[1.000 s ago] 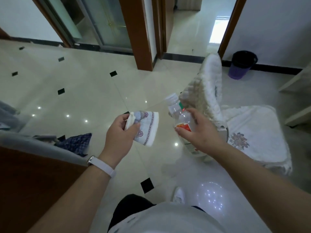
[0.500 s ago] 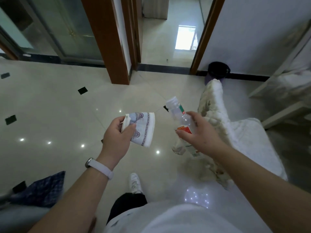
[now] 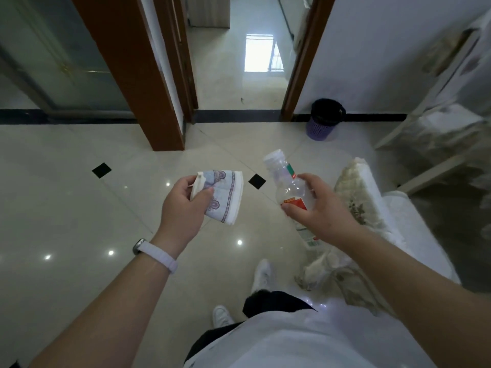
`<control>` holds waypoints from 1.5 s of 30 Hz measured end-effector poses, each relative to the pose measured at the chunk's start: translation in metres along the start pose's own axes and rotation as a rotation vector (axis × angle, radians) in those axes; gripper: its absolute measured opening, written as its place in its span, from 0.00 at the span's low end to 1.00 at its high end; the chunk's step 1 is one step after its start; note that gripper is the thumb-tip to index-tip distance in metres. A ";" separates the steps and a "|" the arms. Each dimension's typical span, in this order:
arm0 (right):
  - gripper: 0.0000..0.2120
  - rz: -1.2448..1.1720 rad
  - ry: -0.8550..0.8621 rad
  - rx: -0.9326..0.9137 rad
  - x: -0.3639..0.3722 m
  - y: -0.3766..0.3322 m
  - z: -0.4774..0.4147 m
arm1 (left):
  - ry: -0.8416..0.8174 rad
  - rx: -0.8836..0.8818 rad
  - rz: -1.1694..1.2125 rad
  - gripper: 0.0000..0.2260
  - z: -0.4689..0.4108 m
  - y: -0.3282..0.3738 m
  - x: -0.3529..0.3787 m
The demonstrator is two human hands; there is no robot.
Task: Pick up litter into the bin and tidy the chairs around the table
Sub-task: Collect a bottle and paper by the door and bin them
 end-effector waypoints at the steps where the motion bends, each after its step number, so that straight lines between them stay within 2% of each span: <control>1: 0.34 -0.012 0.005 0.007 -0.001 0.001 -0.012 | -0.010 -0.007 -0.005 0.10 -0.013 0.000 0.005; 10: 0.32 -0.162 -0.014 0.092 -0.002 0.023 -0.161 | -0.026 -0.008 -0.084 0.07 -0.145 0.035 0.057; 14: 0.30 -0.245 0.002 0.120 -0.032 0.038 -0.230 | -0.060 -0.013 -0.137 0.08 -0.205 0.062 0.104; 19: 0.32 -0.221 0.040 0.132 -0.087 0.063 -0.312 | -0.111 0.033 -0.151 0.09 -0.271 0.098 0.175; 25: 0.28 -0.284 0.145 0.211 -0.133 0.109 -0.354 | -0.236 0.054 -0.196 0.07 -0.326 0.122 0.250; 31: 0.27 -0.322 0.242 0.375 -0.159 0.166 -0.385 | -0.371 0.106 -0.261 0.07 -0.399 0.133 0.332; 38: 0.22 -0.307 0.325 0.516 -0.198 0.208 -0.442 | -0.518 0.061 -0.185 0.07 -0.494 0.120 0.435; 42: 0.23 -0.236 0.370 0.590 -0.231 0.218 -0.484 | -0.594 0.026 -0.146 0.06 -0.557 0.130 0.489; 45: 0.28 -0.155 0.426 0.642 -0.259 0.226 -0.518 | -0.666 0.028 -0.157 0.07 -0.604 0.142 0.533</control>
Point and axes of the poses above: each hand's wrist, its own z-axis away from the middle knuckle, its own x-axis out of the palm, y = z × x, the point moved 10 cm from there along -z, towards the middle knuckle, and after that the axes turned 9 degrees about z, right-handed, at the moved point
